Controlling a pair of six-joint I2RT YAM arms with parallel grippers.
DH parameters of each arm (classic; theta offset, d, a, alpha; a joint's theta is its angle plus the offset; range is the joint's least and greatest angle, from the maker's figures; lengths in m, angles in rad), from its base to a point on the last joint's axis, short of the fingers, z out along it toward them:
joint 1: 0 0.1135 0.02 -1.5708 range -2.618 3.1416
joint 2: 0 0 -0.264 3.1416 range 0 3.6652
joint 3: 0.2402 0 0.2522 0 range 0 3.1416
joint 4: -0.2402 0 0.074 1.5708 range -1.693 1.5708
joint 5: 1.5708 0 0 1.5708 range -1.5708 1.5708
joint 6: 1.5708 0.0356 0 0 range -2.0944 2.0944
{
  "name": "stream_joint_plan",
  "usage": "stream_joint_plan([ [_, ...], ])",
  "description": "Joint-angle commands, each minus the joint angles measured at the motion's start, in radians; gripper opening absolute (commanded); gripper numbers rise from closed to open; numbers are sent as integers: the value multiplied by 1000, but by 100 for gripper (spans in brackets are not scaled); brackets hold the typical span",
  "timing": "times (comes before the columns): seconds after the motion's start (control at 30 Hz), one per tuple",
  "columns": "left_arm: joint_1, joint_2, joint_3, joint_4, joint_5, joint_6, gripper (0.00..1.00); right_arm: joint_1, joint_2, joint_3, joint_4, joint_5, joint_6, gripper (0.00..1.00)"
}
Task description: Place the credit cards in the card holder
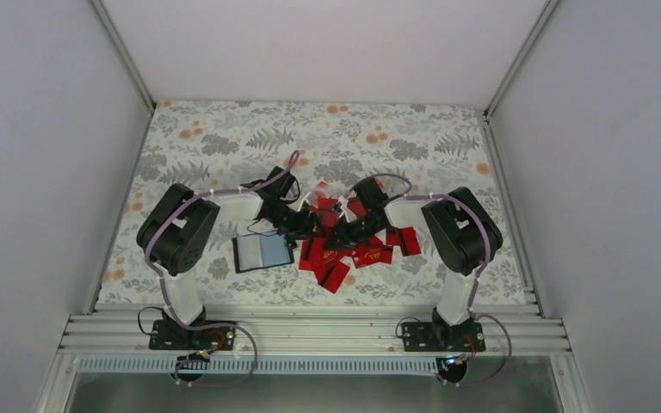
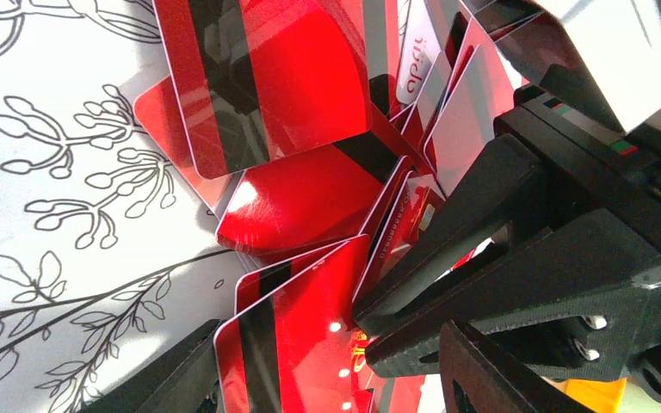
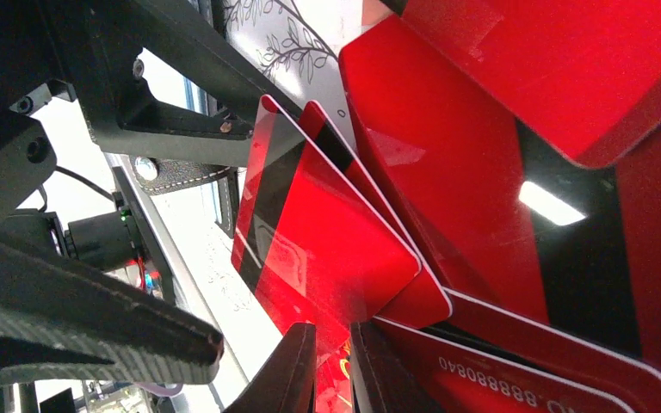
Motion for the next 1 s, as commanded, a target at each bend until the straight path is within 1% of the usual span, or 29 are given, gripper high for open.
stream_joint_plan([
  [0.0, -3, -37, -12, 27, 36, -27, 59, 0, 113, -50, -70, 302, -10, 12],
  [0.07, -3, -37, -10, 23, 36, -25, 57, 1, 119, -47, -71, 300, -12, 12],
  [0.17, -3, -32, -4, 16, 31, -23, 50, 1, 121, -45, -71, 299, -12, 12],
  [0.47, -4, -16, 21, -16, -11, -16, 25, 1, 127, -47, -69, 301, -14, 12],
  [0.5, -3, -14, 21, -17, -11, -15, 21, 0, 127, -47, -69, 301, -14, 12],
  [0.57, -3, -12, 21, -16, -9, -17, 17, 2, 128, -47, -69, 300, -15, 12],
  [0.7, -3, -8, 15, -3, 5, -27, 12, 0, 131, -48, -68, 299, -14, 12],
  [0.83, -4, -10, 9, 18, 30, -46, 3, 0, 128, -47, -67, 300, -15, 12],
  [0.97, -3, -17, 14, 15, 32, -66, 2, 0, 109, -50, -71, 311, -13, 14],
])
